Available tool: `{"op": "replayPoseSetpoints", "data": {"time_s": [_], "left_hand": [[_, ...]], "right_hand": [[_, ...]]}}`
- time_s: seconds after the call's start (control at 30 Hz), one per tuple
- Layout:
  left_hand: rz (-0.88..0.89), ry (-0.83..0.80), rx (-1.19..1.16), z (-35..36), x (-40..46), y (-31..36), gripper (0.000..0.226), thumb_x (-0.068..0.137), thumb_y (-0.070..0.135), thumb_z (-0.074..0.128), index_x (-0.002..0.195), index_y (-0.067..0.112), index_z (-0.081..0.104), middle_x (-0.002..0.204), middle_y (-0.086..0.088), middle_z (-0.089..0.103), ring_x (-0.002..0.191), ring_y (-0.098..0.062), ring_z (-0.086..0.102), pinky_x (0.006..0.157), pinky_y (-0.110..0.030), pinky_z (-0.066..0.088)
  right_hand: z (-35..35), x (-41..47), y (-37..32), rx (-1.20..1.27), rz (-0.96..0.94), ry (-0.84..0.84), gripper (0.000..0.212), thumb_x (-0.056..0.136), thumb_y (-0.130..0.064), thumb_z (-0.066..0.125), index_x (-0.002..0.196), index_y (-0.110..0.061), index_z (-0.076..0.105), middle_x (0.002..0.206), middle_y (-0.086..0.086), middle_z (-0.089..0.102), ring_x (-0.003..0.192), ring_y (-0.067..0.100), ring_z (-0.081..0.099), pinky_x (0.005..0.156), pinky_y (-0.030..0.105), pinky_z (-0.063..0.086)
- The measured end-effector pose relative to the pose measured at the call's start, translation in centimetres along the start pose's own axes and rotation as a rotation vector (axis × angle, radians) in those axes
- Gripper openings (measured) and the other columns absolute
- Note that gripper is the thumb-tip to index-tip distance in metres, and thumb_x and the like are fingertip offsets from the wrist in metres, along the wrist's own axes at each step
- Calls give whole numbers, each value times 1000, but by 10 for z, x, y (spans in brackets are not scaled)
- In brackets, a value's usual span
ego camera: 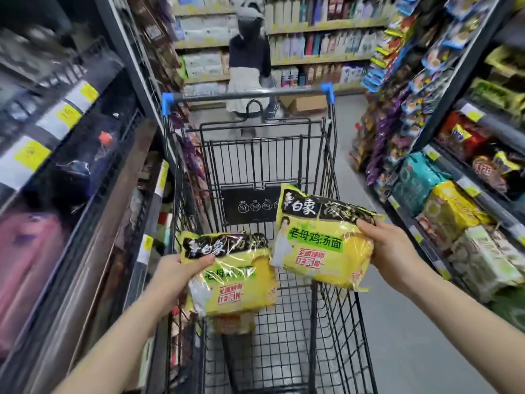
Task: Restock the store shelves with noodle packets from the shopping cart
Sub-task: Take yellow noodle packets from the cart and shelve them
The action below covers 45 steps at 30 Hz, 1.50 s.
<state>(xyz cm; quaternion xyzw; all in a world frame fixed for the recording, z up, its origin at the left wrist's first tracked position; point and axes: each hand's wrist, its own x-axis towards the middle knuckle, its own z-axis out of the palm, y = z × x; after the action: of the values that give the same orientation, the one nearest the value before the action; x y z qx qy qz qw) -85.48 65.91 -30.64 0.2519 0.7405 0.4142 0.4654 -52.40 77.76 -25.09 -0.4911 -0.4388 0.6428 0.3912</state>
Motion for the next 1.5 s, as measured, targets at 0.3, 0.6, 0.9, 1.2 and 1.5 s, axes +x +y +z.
{"op": "replayPoseSetpoints", "data": {"time_s": [0.3, 0.6, 0.9, 1.2, 1.5], "left_hand": [[243, -58, -176, -15, -76, 149, 13, 79, 12, 68, 75, 1, 64, 68, -11, 73, 51, -16, 68, 52, -24, 55], [478, -241, -171, 14, -138, 255, 19, 69, 15, 72, 78, 0, 65, 74, -12, 73, 56, -19, 69, 47, -23, 52], [585, -546, -89, 82, -168, 313, 39, 63, 20, 73, 91, -6, 65, 91, -22, 72, 77, -32, 70, 75, -40, 55], [573, -980, 10, 215, -211, 310, 24, 73, 16, 73, 85, -4, 67, 91, -22, 72, 71, -28, 72, 61, -33, 57], [574, -1324, 189, 361, -303, 277, 78, 43, 50, 90, 89, -2, 55, 98, -11, 55, 94, -31, 56, 86, -42, 41]], "right_hand": [[-28, -41, -116, 12, -74, -16, 17, 92, -14, 51, 86, -5, 64, 66, 5, 69, 61, 21, 65, 69, 35, 48], [-67, -110, -208, 76, -165, 100, 21, 92, -20, 50, 83, -5, 60, 58, 6, 65, 51, 21, 64, 60, 34, 52], [-115, -211, -228, 96, -301, 360, 22, 92, -17, 51, 76, -3, 55, 48, 5, 60, 40, 17, 58, 46, 24, 47], [-166, -351, -195, 109, -340, 759, 35, 95, -20, 49, 71, -1, 68, 58, 11, 67, 48, 22, 66, 47, 28, 52], [-184, -519, -151, 184, -335, 1200, 38, 92, -26, 51, 67, -5, 71, 65, 13, 68, 60, 29, 65, 71, 42, 51]]}}
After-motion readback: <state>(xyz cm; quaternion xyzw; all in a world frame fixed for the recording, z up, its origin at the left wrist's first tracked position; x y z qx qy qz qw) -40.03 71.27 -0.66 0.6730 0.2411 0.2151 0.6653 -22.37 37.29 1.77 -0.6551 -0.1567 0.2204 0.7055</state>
